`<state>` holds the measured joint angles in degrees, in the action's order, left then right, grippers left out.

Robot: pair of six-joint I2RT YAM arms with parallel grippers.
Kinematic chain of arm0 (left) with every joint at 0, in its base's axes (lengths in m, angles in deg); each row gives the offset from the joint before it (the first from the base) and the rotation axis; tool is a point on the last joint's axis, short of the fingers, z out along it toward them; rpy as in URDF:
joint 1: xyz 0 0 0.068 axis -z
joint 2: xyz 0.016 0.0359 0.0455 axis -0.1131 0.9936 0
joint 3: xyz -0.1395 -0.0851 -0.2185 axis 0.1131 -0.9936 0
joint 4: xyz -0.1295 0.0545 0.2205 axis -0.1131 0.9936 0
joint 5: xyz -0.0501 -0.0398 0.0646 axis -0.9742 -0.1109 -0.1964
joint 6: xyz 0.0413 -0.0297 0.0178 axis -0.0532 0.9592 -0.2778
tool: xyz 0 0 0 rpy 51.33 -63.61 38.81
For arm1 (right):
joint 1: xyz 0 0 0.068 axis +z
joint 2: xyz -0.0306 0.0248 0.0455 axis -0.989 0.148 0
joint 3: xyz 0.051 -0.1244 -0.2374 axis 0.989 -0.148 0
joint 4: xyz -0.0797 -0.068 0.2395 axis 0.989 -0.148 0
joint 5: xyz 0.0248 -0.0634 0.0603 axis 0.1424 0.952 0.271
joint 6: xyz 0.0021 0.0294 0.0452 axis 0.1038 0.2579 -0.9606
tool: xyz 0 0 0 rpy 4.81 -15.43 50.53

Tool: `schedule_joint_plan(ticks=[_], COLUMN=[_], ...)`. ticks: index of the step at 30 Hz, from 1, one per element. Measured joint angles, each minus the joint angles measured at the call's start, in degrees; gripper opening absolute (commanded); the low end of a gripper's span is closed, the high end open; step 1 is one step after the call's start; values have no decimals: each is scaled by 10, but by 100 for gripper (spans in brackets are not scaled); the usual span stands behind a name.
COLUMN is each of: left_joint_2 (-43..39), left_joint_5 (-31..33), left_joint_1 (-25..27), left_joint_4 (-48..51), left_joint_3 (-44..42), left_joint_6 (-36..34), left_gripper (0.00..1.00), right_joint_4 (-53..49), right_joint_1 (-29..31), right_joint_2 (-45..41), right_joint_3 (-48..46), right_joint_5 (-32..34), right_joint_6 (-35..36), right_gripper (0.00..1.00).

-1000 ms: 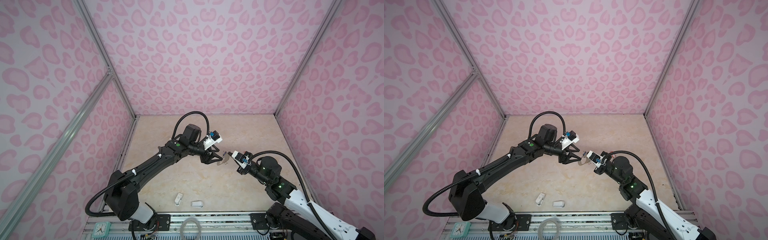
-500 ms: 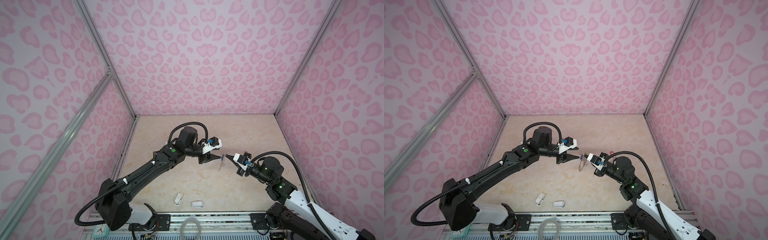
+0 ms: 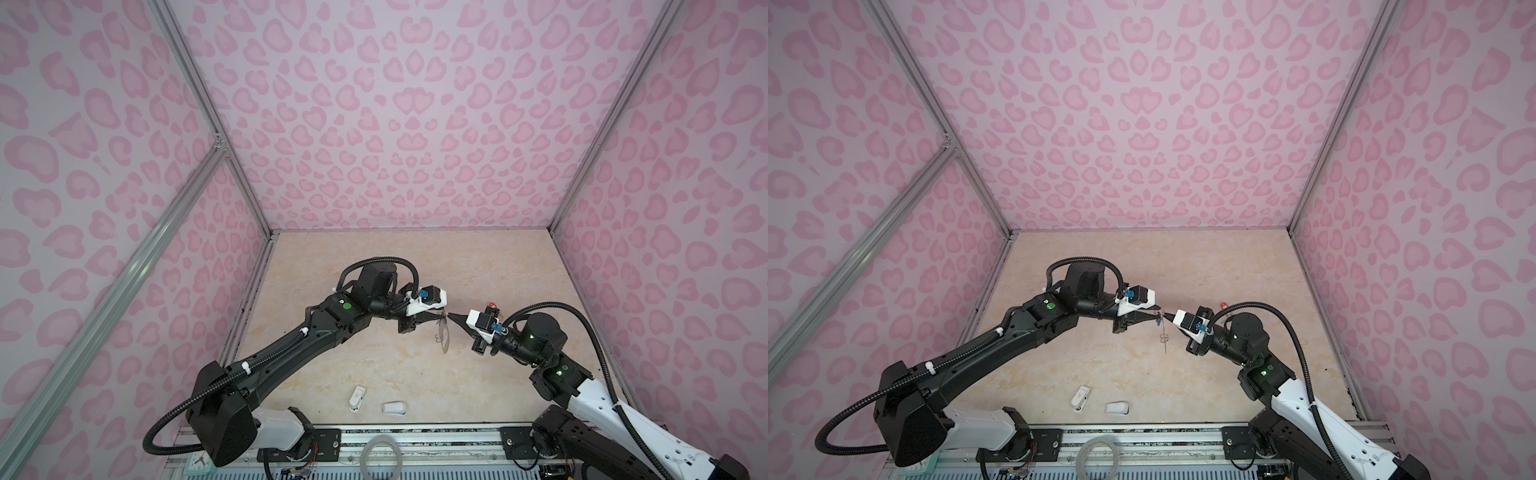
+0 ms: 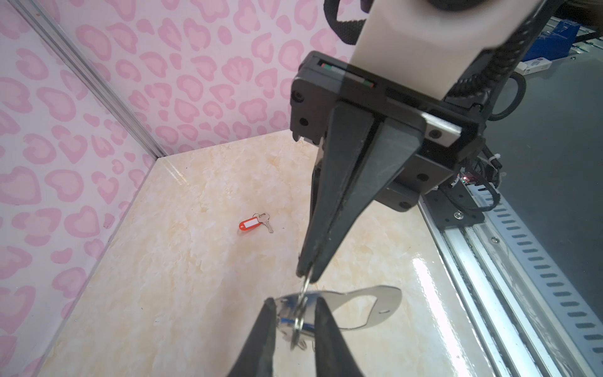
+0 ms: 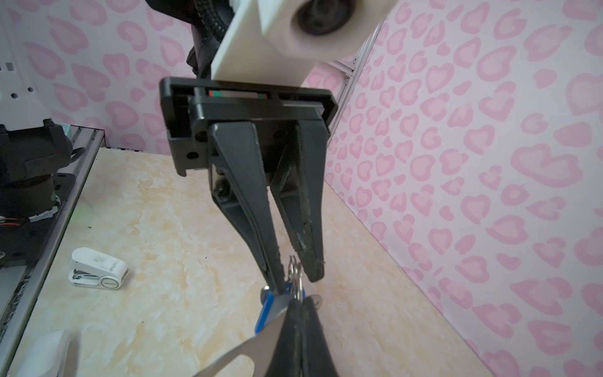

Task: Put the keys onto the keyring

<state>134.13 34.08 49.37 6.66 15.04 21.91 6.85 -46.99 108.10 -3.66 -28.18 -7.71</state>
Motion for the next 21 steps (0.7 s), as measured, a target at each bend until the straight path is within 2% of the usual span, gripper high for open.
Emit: schedule_joint_plan(ticks=[4, 6, 8, 12, 21], left_joint_2=[-1, -2, -2, -2, 14], left_joint_5=[0, 1, 10, 41, 134], left_joint_1=[1, 2, 5, 16, 45], left_joint_4=[0, 1, 2, 35, 110], left_joint_3=[0, 0, 1, 20, 77], left_joint_6=[-7, -11, -15, -23, -53], left_gripper=[5, 4, 4, 4, 4], right_joint_4=[0, 1, -1, -20, -74], right_joint_1=[0, 0, 0, 0, 1], right_joint_2=[0, 0, 0, -9, -12], right_joint_3=[0, 0, 0, 12, 36], right_joint_5=[-5, -4, 2, 34, 66], right_joint_6=[0, 0, 0, 9, 25], right_gripper=[0, 1, 15, 25, 22])
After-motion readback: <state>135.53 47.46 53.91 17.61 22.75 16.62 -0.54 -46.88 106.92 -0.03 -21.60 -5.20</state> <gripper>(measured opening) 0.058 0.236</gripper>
